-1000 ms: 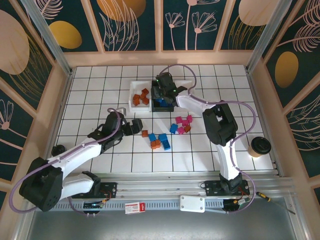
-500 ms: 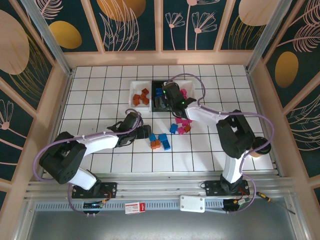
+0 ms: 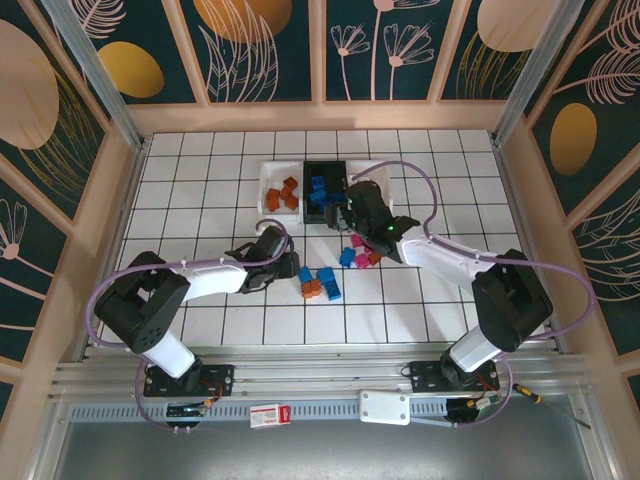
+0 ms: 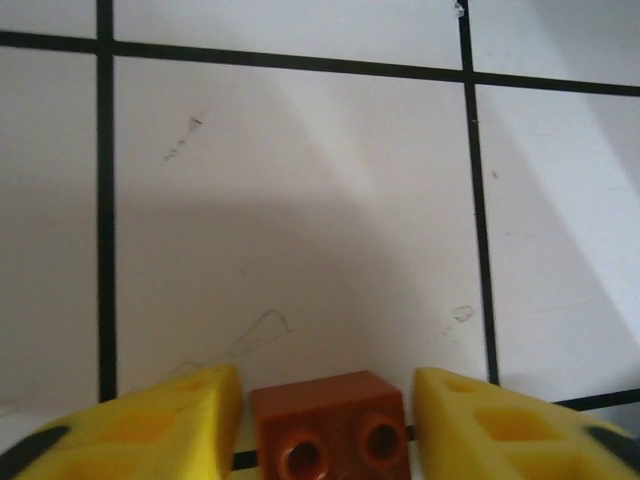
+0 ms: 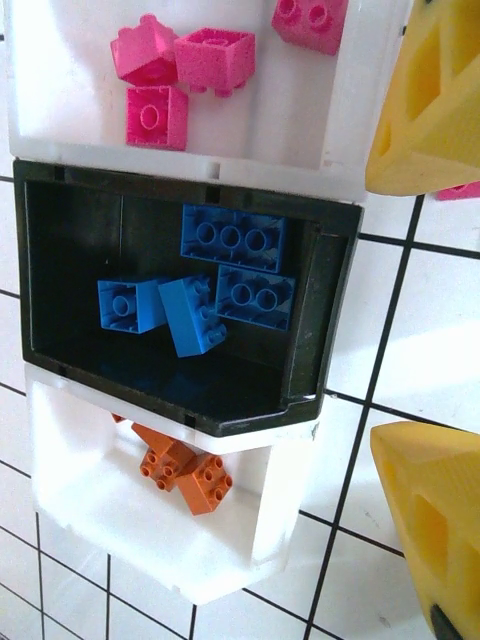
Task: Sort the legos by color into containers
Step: Pick up the lego from the center of the table, then place the lego in the container.
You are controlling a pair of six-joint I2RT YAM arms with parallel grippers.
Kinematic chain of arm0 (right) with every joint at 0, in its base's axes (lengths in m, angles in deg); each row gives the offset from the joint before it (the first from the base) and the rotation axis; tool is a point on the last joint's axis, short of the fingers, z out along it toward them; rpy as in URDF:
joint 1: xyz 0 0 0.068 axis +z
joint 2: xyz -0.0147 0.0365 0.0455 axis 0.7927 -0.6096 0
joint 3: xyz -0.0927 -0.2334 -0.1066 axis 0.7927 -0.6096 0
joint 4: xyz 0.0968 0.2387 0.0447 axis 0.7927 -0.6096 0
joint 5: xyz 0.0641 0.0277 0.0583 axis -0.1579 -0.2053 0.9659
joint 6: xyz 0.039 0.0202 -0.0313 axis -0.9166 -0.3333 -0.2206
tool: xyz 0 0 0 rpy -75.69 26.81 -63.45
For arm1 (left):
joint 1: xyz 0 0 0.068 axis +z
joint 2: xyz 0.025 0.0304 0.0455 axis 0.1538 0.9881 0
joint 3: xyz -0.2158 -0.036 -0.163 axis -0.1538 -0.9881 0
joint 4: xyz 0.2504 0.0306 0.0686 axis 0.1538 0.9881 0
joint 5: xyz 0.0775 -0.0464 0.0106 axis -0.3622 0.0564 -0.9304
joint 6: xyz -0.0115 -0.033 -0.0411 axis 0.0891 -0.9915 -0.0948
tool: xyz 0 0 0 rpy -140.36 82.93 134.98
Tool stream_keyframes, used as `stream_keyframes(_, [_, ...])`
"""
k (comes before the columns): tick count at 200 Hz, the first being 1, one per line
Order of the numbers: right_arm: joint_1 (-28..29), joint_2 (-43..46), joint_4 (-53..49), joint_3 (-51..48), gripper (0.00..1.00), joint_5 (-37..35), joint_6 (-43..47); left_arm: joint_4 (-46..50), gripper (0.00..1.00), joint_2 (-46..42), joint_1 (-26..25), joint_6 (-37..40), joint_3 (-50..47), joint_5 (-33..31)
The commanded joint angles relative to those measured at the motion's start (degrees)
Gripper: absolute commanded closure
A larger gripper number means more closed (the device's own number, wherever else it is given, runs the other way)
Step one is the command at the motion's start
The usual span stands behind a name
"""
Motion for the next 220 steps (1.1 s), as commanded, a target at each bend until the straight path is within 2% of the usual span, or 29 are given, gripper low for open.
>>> stream_keyframes(1, [0.1, 2.2, 2.0, -1.9, 0.38, -2.1, -1.2, 4.1, 0.58, -0.8, -0.6, -1.4, -3.7, -1.5])
stream_keyframes(40, [0.1, 3.5, 2.5, -4.1, 0.38, -2.2, -2.2, 5.2, 0.78, -5.0, -0.6, -1.7, -4.4, -3.4])
stream_keyframes(75, [0.2, 6.5, 2.9, -7.4, 0.38, -1.6, -3.6, 8.3, 0.77, -9.4, 0.0, 0.7, 1.8, -7.3])
stream_keyframes(101, [0.5, 9.0, 2.8, -10.1, 0.38, -1.5, -4.5, 9.5, 0.76, -8.7, 4.2, 3.2, 9.4, -7.7])
stream_keyframes(140, [1.2, 12.0, 2.5, -13.2, 0.38, -1.2, -5.3, 7.9, 0.75, 0.1, 11.2, 6.2, 21.5, -8.6])
stream_keyframes(183, [2.7, 13.3, 1.8, -15.5, 0.38, -1.4, -5.6, 9.2, 0.73, 13.9, 12.8, 7.0, 36.3, -7.0])
stream_keyframes(220, [4.6, 14.3, 2.0, -18.1, 0.38, 2.7, -5.1, 13.3, 0.59, 21.9, 13.7, 7.2, 46.6, -7.0])
